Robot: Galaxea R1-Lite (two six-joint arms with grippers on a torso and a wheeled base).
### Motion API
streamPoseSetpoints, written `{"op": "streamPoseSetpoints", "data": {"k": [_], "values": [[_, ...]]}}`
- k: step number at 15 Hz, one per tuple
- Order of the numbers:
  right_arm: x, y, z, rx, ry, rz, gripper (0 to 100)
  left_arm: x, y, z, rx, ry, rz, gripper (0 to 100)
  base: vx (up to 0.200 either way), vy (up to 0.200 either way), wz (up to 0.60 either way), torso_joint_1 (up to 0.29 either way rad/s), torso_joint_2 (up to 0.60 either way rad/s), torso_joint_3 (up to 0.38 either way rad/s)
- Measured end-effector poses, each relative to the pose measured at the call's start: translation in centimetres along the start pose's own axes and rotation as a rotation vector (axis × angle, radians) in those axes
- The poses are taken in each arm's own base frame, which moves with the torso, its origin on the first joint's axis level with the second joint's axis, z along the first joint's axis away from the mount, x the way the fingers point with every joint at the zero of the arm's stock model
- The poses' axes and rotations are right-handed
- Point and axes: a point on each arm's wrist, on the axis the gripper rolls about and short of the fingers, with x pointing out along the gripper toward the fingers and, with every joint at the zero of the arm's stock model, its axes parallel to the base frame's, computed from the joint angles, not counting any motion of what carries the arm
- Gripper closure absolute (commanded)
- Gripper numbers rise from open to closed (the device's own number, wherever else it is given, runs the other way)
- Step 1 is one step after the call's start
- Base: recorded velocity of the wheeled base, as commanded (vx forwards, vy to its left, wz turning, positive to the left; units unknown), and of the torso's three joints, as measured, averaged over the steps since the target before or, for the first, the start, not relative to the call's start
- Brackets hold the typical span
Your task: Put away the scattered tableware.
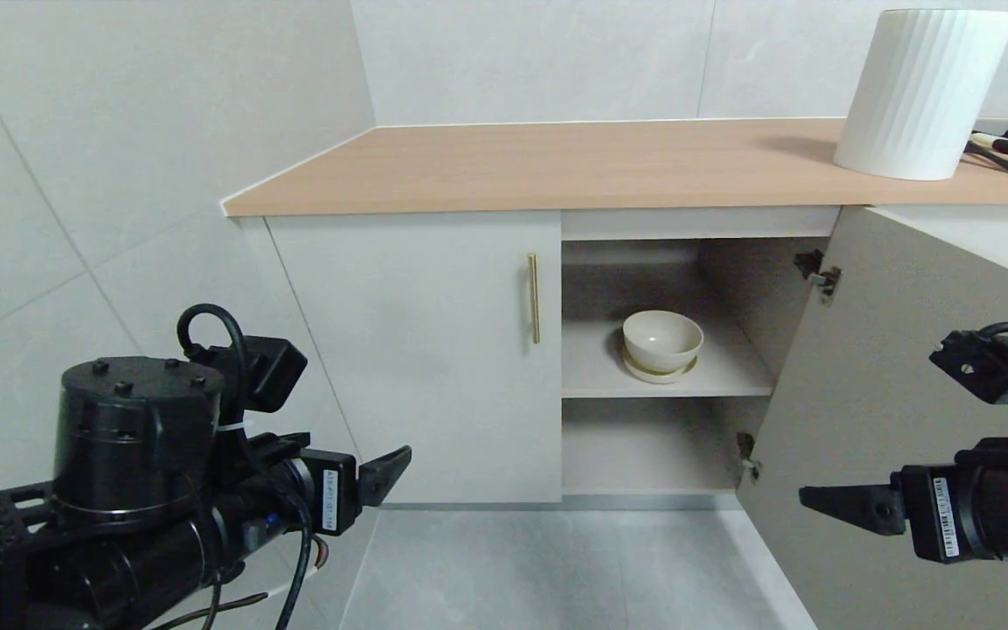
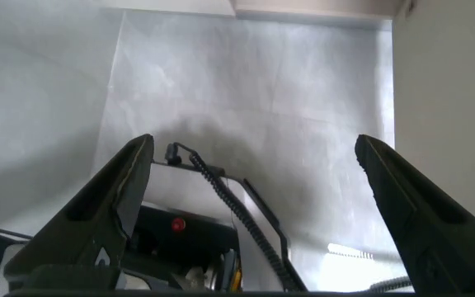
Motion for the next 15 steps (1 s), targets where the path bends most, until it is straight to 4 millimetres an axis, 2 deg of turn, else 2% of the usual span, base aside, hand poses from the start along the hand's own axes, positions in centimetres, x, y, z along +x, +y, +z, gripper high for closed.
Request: {"op": "streamPoseSetpoints", "data": {"k": [15], "values": [[-0.8, -0.21, -0.2, -0.016, 0.012, -0.007, 0, 0.05, 0.01, -0.25, 0.005, 0.008, 0.004, 0, 0.0, 0.0, 0.0, 0.0, 0.0, 0.0]]}}
